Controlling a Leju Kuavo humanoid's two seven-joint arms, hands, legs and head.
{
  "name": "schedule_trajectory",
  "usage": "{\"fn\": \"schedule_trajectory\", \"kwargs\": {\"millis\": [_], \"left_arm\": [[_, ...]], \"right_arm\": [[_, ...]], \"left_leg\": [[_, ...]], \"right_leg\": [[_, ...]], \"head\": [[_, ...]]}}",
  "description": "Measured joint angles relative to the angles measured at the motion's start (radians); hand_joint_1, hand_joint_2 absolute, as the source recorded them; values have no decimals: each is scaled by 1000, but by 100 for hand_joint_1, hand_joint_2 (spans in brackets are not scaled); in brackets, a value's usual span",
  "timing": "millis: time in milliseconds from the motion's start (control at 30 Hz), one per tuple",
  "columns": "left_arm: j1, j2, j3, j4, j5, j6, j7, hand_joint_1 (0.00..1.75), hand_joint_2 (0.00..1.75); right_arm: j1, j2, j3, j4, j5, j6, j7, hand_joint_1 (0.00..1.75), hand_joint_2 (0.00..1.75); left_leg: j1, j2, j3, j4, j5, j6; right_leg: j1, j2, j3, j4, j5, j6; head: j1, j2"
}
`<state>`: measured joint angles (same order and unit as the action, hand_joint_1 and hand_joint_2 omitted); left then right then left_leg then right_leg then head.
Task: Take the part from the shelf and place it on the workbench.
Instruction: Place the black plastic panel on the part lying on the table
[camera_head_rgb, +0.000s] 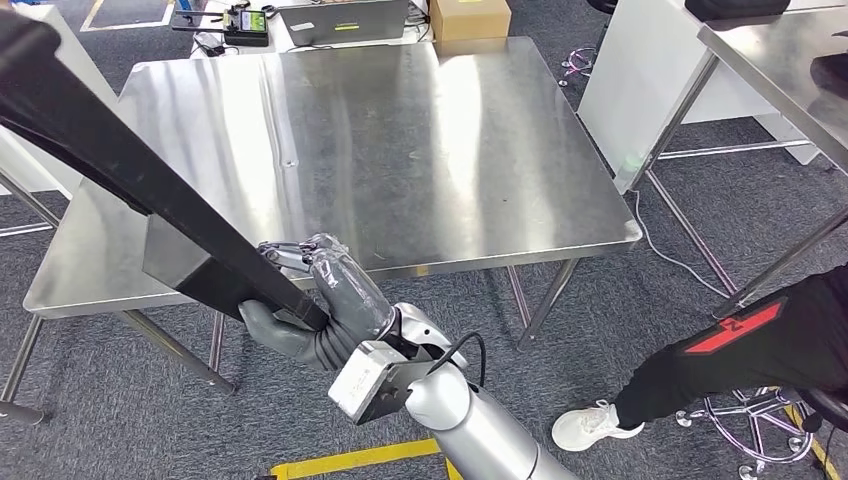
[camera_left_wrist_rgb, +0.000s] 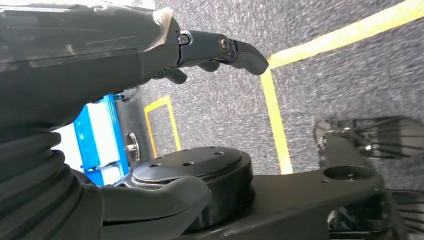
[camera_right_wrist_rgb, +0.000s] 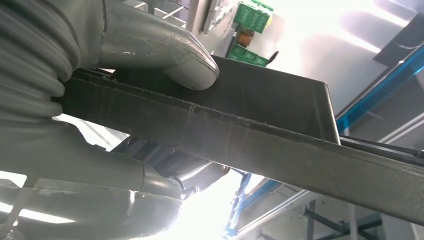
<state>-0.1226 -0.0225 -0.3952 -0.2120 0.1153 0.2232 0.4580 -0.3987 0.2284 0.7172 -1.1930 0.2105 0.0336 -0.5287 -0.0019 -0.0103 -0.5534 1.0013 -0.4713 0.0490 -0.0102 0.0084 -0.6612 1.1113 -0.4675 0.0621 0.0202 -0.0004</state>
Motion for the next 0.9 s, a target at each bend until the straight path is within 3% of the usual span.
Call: {"fn": "schedule_trajectory", "kwargs": {"millis": [67, 133, 267, 367, 400, 467, 500, 533, 567, 633, 767, 833, 900], "left_arm": [[0, 0, 2, 0, -1, 0, 0, 0, 175], [-1, 0, 3, 0, -2, 0, 0, 0, 175], [-1, 0, 3, 0, -2, 0, 0, 0, 175], [0, 1, 3, 0, -2, 0, 0, 0, 175], [0, 1, 3, 0, -3, 0, 0, 0, 175], [1, 2, 3, 0, -4, 0, 0, 0, 175], [2, 2, 3, 1, -5, 0, 0, 0, 175], [3, 3, 3, 1, -5, 0, 0, 0, 175], [3, 3, 3, 1, -5, 0, 0, 0, 175], [1, 4, 3, 1, -5, 0, 0, 0, 175], [3, 4, 4, 1, -5, 1, 0, 0, 175], [1, 5, 4, 1, -6, 1, 0, 0, 175], [0, 5, 5, 1, -6, 1, 0, 0, 175]], "right_arm": [[0, -1, 2, 1, 0, 0, -1, 175, 175], [1, -1, 3, 1, -1, 0, -1, 175, 175], [1, -1, 3, 1, -1, 0, -1, 175, 175], [3, 0, 3, 1, -1, 0, -1, 175, 175], [3, 1, 3, 0, -1, 0, -2, 175, 175], [5, 5, 3, 0, -1, -1, -3, 175, 175], [6, 7, 3, 0, -1, -1, -3, 175, 175], [8, 7, 3, 0, -1, -1, -3, 175, 175], [8, 7, 3, 0, -1, -1, -3, 175, 175], [6, 8, 3, -1, -1, -1, -4, 175, 175], [6, 9, 4, -1, -1, -1, -4, 175, 175], [4, 9, 4, -1, -1, -1, -4, 175, 175], [6, 6, 4, -1, -1, -1, -5, 175, 175]], "left_leg": [[-2, -1, 8, 2, -13, -9], [-4, -1, 6, 3, -20, -17], [-4, 0, 5, 3, -21, -19], [-3, 1, 12, 10, -23, -23], [1, 2, -11, 58, -38, -31], [14, 5, -105, 179, -63, -51], [22, 7, -145, 213, -54, -60], [26, 8, -152, 184, -19, -62], [26, 10, -128, 121, 20, -60], [19, 14, -92, 35, 44, -51], [9, 16, -64, 7, 41, -17], [9, 14, -46, 0, 38, -4], [6, 13, -38, -1, 29, 5]], "right_leg": [[3, -1, 30, -83, 31, -18], [5, -1, 39, -92, 27, -37], [6, 0, 41, -93, 34, -38], [2, 1, 41, -95, 37, -47], [-2, 1, 51, -99, 33, -57], [-9, 5, 86, -103, 13, -70], [-10, 7, 102, -105, 0, -73], [-10, 8, 115, -105, -10, -69], [-11, 9, 125, -106, -17, -65], [-9, 8, 136, -108, -29, -54], [-1, 5, 144, -95, -42, -28], [-2, 1, 107, -26, -67, -27], [-1, 1, 26, 103, -104, -34]], "head": [[0, 0], [0, 0], [0, 0], [0, 0], [0, 0], [-1, 0], [-1, 0], [-1, 0], [-1, 0], [-1, 0], [-1, 0], [-1, 0], [0, 0]]}}
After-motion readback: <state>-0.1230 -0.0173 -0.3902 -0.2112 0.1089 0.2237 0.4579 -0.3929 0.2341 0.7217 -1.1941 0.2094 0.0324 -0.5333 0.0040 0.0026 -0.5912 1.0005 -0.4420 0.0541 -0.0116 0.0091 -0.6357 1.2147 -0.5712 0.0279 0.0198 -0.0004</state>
